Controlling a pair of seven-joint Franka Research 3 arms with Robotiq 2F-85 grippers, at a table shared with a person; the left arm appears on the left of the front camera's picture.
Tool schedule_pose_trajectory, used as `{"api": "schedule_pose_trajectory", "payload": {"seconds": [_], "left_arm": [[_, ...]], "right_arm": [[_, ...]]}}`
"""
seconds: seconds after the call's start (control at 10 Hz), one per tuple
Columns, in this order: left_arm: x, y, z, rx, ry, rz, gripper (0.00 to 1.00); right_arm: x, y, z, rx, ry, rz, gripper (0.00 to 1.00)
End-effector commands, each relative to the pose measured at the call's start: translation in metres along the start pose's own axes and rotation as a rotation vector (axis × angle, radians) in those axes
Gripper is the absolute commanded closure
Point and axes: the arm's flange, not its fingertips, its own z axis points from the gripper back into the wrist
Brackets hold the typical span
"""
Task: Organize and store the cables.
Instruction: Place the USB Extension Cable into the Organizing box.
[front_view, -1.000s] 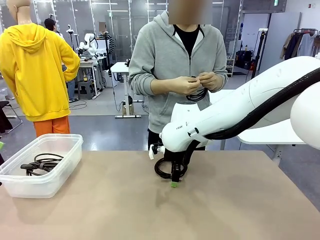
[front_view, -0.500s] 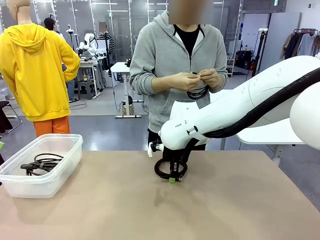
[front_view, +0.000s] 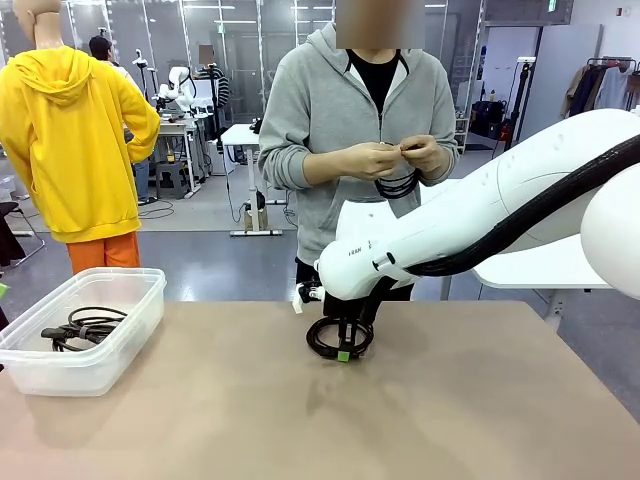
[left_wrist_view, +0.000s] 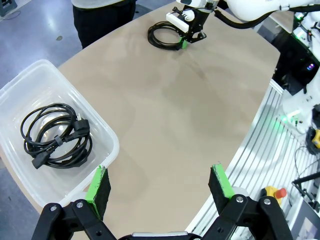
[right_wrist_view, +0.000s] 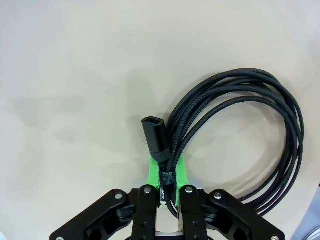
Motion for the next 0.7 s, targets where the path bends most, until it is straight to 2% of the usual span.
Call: {"api": "schedule_pose_trajectory", "payload": {"seconds": [0.0, 0.3, 0.5, 0.6], "left_arm": [[0.003, 0.002, 0.001, 0.009, 0.009, -0.012, 0.0], [0.003, 0.002, 0.001, 0.009, 0.009, -0.012, 0.0], [0.003, 0.002, 0.001, 0.009, 0.009, -0.012, 0.0], [0.003, 0.002, 0.001, 0.009, 0.009, -0.012, 0.0]], "right_arm": [[0.007, 0.013, 0.029, -0.018, 0.026, -0.042, 1.0], [0.006, 0.048, 0.089, -0.009, 0.024, -0.149, 1.0], [0.003, 0.081, 0.115, -0.016, -0.013, -0.157, 1.0], [-0.001, 0.092, 0.128, -0.022, -0.063, -0.168, 1.0]]}}
